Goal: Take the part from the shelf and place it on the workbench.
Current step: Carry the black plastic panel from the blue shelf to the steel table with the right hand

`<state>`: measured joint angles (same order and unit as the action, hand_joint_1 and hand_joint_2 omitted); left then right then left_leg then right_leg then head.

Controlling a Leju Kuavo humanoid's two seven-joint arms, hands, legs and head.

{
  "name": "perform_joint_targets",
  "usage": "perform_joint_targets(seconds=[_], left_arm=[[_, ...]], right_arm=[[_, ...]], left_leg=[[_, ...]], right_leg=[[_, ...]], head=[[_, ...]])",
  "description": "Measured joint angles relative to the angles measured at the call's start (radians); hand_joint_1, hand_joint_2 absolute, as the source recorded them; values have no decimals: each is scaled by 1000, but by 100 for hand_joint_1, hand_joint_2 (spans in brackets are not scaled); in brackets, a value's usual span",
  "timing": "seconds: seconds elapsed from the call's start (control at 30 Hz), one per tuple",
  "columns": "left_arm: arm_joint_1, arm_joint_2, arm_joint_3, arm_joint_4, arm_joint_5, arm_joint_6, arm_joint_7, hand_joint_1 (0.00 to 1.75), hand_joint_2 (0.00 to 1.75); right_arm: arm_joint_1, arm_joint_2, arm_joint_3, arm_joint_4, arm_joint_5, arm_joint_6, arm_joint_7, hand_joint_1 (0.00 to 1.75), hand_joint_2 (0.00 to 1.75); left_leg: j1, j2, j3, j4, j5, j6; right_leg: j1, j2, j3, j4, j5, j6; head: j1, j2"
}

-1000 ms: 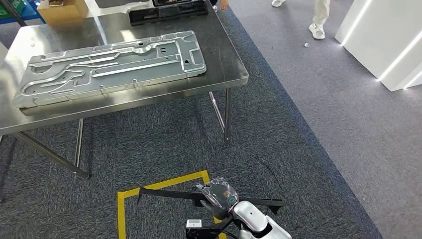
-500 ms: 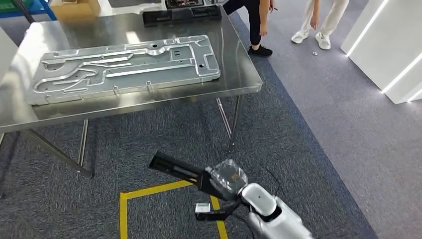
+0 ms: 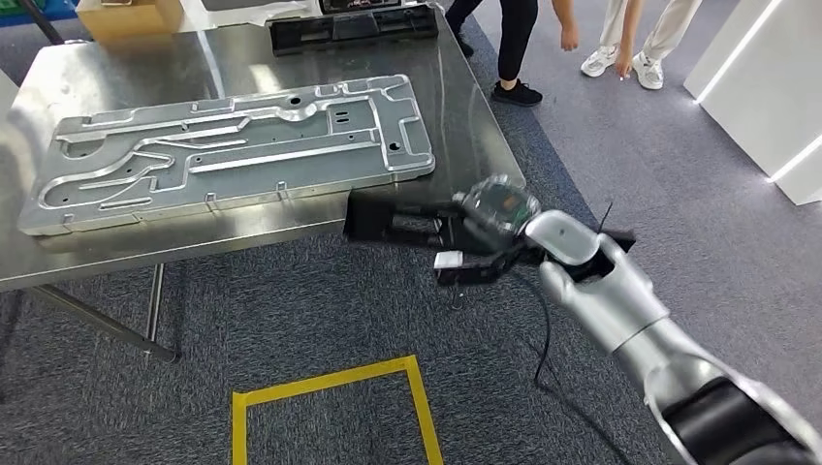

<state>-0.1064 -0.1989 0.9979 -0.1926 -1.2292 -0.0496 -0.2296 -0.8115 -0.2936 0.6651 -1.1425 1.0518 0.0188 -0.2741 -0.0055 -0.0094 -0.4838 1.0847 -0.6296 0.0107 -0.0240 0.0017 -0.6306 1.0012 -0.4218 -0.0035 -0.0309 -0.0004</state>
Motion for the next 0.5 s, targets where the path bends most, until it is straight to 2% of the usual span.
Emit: perform_joint_targets(seconds=[0.07,0.1,0.13,0.17,0.2,0.23,0.27,0.3,0.37,0.4,0.43,0.5], left_arm=[[7,0,0,0,0,-2,-1,0,175],[12,1,0,0,1,-2,-1,0,175],[17,1,0,0,1,-3,-1,0,175],[22,3,0,0,1,-4,-1,0,175],[26,4,0,0,1,-5,-1,0,175],[30,4,0,1,1,-6,-1,0,175],[34,4,0,3,1,-8,-1,0,175],[37,3,0,4,2,-8,-1,0,175],[36,5,1,5,6,-9,-2,0,175],[32,6,1,5,8,-9,-3,0,175],[28,7,1,5,10,-10,-5,0,175],[29,8,2,5,17,-11,-9,0,175]], right_arm=[[-80,-15,18,37,-25,42,-16,175,175],[-114,-19,31,59,-36,67,-27,175,175],[-147,-22,45,81,-46,95,-38,175,175],[-184,-24,58,98,-55,121,-48,175,175],[-222,-24,72,112,-64,142,-55,175,175],[-256,-25,85,121,-73,156,-56,175,175],[-283,-26,97,128,-82,164,-53,175,175],[-304,-28,111,134,-91,173,-49,175,175],[-339,-31,135,142,-116,202,-44,175,175],[-363,-32,144,144,-135,226,-44,175,175],[-394,-31,152,146,-161,255,-43,175,175],[-456,-24,177,160,-222,322,-40,175,175]], left_leg=[[4,1,-82,138,-36,-2],[5,1,-118,179,-28,-4],[7,2,-143,183,9,-8],[10,2,-158,147,74,-12],[14,4,-163,84,152,-18],[15,6,-162,34,215,-23],[16,7,-158,-4,258,-24],[15,8,-154,-19,272,-22],[12,8,-134,-34,247,-9],[13,6,-113,-63,222,0],[15,2,-88,-94,200,9],[21,-8,-30,-157,169,27]], right_leg=[[-1,-3,46,-24,-19,0],[-2,-5,71,-35,-30,2],[-4,-5,95,-44,-41,5],[-7,-5,117,-50,-54,9],[-10,-5,136,-52,-67,14],[-11,-3,150,-57,-78,20],[-11,-1,160,-60,-86,26],[-9,0,170,-63,-91,32],[-6,0,180,-61,-91,43],[-8,-1,175,-48,-88,48],[-9,-3,160,-19,-84,53],[-12,-6,110,74,-90,67]], head=[[0,0],[0,0],[0,0],[0,0],[0,0],[0,0],[0,0],[1,0],[2,0],[2,0],[2,0],[2,0]])
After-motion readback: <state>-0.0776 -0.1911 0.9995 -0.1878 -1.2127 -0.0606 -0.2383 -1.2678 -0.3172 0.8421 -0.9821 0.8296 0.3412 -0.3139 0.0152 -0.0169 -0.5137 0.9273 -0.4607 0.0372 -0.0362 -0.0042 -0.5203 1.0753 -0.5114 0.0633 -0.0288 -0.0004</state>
